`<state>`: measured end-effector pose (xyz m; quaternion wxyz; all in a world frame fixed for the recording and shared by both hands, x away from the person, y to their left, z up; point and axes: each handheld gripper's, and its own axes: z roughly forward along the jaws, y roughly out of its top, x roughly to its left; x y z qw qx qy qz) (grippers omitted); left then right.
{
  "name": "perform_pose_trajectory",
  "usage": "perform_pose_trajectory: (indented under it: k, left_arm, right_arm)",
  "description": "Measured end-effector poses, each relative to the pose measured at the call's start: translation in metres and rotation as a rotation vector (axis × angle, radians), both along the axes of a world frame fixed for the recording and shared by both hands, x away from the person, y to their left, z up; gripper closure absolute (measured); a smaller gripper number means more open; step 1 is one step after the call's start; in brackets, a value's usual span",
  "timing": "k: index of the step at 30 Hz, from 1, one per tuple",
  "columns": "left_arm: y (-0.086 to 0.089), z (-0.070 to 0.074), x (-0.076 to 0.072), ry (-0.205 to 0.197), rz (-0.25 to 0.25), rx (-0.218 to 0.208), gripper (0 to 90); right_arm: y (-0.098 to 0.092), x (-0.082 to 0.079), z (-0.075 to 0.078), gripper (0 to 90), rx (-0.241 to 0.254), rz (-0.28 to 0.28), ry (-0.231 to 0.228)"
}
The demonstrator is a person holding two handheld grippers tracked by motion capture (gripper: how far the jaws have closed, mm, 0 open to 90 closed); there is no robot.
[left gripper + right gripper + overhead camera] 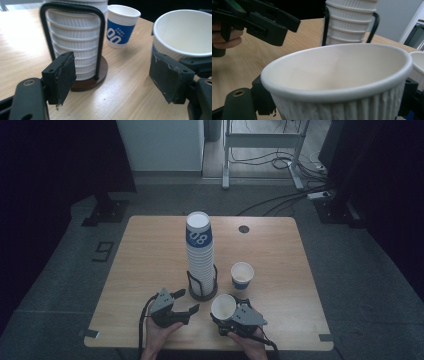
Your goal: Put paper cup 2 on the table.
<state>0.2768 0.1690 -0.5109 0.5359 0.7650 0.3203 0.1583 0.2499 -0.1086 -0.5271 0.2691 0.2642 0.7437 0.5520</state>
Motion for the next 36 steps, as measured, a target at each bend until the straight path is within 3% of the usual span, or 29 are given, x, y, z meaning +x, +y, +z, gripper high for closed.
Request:
perform_pose_trajectory:
  k: [7, 11, 16, 18, 23, 29, 31, 33, 36]
  left_arm:
    - [0.004, -0.008, 0.001, -0.015, 0.036, 0.024, 18.4]
    - [0.007, -0.009, 0.004, -0.024, 0.045, 0.006, 16.4]
    - [0.009, -0.009, 0.002, -0.04, 0.059, 0.012, 14.6]
    - [0.012, -0.011, 0.002, -0.046, 0.065, -0.015, 14.7]
    - [0.018, -0.019, 0.003, -0.026, 0.086, -0.012, 14.5]
    - [0.016, -0.021, 0.003, -0.047, 0.084, 0.007, 14.2]
    - [0.015, -0.021, 0.001, -0.075, 0.112, 0.033, 14.2]
    - [0.015, -0.02, 0.0, -0.084, 0.092, 0.011, 14.2]
    - [0.014, -0.02, -0.001, -0.089, 0.113, 0.022, 14.2]
  right_arm:
    - [-0.023, 0.004, 0.005, 16.4, 0.05, -0.087, 0.015]
    - [-0.039, 0.009, 0.01, 16.5, 0.092, -0.156, 0.018]
    - [-0.056, 0.014, 0.012, 16.4, 0.115, -0.214, 0.011]
    - [-0.062, 0.016, 0.012, 16.4, 0.119, -0.245, 0.008]
    - [-0.078, 0.024, 0.01, 16.4, 0.169, -0.307, 0.019]
    - [-0.088, 0.036, 0.011, 16.4, 0.16, -0.364, 0.022]
    - [-0.092, 0.039, 0.012, 16.4, 0.179, -0.377, 0.019]
    - [-0.095, 0.043, 0.012, 16.4, 0.186, -0.387, 0.012]
    - [-0.1, 0.05, 0.009, 16.5, 0.183, -0.407, 0.015]
